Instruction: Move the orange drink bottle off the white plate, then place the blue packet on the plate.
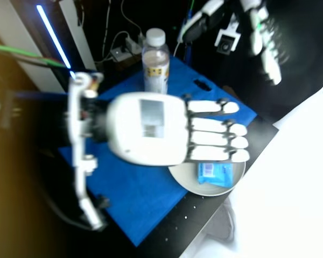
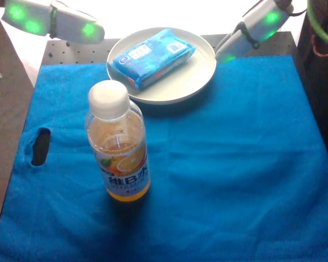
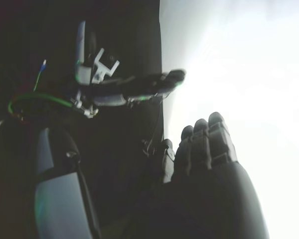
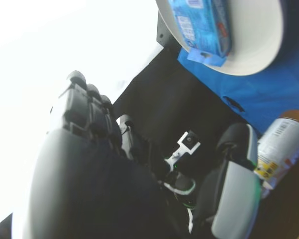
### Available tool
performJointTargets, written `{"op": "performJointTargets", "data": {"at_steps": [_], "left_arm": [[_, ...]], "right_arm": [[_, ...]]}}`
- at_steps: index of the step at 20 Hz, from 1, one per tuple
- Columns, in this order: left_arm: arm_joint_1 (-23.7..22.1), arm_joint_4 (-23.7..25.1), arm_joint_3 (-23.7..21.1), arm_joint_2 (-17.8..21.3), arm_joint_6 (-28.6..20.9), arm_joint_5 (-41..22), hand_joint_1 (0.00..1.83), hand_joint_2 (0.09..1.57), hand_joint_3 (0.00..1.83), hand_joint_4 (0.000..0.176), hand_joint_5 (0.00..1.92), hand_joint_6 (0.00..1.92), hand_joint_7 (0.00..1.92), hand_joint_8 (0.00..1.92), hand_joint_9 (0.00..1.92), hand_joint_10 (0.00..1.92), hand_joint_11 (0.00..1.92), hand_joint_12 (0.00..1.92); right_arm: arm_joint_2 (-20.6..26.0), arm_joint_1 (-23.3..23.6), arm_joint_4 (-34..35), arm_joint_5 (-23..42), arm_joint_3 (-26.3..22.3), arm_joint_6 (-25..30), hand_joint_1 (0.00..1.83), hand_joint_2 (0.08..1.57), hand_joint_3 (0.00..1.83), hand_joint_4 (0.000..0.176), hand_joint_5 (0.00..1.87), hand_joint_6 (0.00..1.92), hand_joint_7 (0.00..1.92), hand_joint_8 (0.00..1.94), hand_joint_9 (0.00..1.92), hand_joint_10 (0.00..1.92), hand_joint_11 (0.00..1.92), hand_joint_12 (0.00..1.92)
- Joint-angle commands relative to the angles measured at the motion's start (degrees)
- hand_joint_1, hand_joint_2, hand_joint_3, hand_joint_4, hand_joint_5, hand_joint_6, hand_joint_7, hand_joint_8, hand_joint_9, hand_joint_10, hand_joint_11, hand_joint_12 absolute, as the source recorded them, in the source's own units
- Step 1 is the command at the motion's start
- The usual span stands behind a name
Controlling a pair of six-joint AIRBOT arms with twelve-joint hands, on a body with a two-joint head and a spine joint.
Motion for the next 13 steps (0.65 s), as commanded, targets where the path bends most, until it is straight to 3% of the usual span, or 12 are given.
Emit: {"op": "performJointTargets", "data": {"at_steps": [1, 2, 4, 5, 10, 13], "left_arm": [[0.3, -3.4, 0.0, 0.4, -0.3, -4.2, 0.75, 0.73, 0.0, 0.176, 0.0, 0.0, 0.0, 0.0, 0.0, 0.0, 0.0, 0.0], [0.5, -3.6, 0.0, 0.5, -0.2, -4.2, 0.76, 0.72, 0.0, 0.176, 0.0, 0.0, 0.0, 0.0, 0.0, 0.0, 0.0, 0.0], [0.5, -3.7, -0.2, 0.6, 0.5, -4.0, 0.76, 0.74, 0.0, 0.176, 0.0, 0.0, 0.0, 0.0, 0.0, 0.0, 0.0, 0.0], [0.5, -3.7, -0.3, 0.8, 0.5, -4.0, 0.78, 0.75, 0.0, 0.176, 0.0, 0.0, 0.0, 0.0, 0.0, 0.0, 0.0, 0.0], [-0.2, -4.1, -1.4, 2.6, 1.7, -4.4, 0.76, 0.75, 0.0, 0.176, 0.0, 0.0, 0.0, 0.0, 0.0, 0.0, 0.0, 0.0], [-0.9, -4.4, -3.9, 4.3, 3.7, -6.7, 0.8, 0.73, 0.0, 0.176, 0.0, 0.0, 0.0, 0.0, 0.0, 0.0, 0.04, 0.02]], "right_arm": [[0.4, 1.2, 2.9, 2.8, -0.7, -0.3, 0.76, 0.71, 0.0, 0.176, 0.0, 0.0, 0.0, 0.0, 0.0, 0.0, 0.0, 0.01], [1.2, 1.2, 3.2, 2.9, -1.6, -0.7, 0.76, 0.7, 0.0, 0.176, 0.0, 0.0, 0.0, 0.0, 0.0, 0.0, 0.05, 0.03], [4.1, 1.2, 10.3, 3.1, -5.0, -9.4, 0.77, 0.68, 0.0, 0.176, 0.0, 0.0, 0.0, 0.0, 0.0, 0.0, 0.02, 0.02], [4.7, 1.2, 11.3, 3.1, -6.0, -10.8, 0.79, 0.67, 0.0, 0.176, 0.0, 0.0, 0.0, 0.0, 0.0, 0.0, 0.01, 0.02], [5.8, 1.2, 13.3, 5.2, -7.0, -11.3, 0.73, 0.62, 0.0, 0.176, 0.0, 0.0, 0.03, 0.01, 0.0, 0.0, 0.04, 0.04], [7.7, 1.4, 14.2, 5.4, -8.1, -11.3, 0.8, 0.67, 0.01, 0.176, 0.0, 0.0, 0.0, 0.0, 0.0, 0.0, 0.07, 0.06]]}}
